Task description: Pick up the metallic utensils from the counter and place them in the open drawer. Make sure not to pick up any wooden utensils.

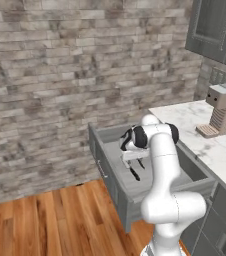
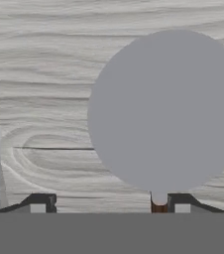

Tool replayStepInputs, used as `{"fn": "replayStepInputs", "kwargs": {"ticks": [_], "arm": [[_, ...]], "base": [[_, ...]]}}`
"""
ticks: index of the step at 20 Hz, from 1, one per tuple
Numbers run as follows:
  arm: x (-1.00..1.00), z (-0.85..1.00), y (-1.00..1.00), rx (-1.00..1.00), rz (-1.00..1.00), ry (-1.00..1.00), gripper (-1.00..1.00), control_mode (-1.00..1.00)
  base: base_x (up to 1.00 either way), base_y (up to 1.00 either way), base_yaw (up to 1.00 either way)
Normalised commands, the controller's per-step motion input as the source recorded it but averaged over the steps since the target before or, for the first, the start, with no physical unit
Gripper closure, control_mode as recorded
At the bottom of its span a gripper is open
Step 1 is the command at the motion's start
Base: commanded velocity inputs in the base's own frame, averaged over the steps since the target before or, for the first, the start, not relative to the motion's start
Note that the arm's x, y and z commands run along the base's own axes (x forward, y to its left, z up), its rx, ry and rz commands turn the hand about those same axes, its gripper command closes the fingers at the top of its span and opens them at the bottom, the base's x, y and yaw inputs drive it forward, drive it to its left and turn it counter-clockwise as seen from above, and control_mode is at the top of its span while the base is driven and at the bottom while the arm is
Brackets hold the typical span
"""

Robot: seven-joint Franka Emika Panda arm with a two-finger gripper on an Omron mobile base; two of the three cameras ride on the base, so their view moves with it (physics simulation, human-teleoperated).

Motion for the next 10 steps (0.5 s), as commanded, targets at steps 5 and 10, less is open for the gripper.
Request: {"fn": "replayStepInputs", "kwargs": {"ticks": [5,10], "arm": [[-0.42,-0.11,0.47,0.0,0.0,0.02,-1.0,-1.0],[-0.41,0.35,0.27,0.0,-0.04,0.0,-1.0,-1.0]], "base": [[0.0,0.0,0.0],[0.0,0.0,0.0]]}}
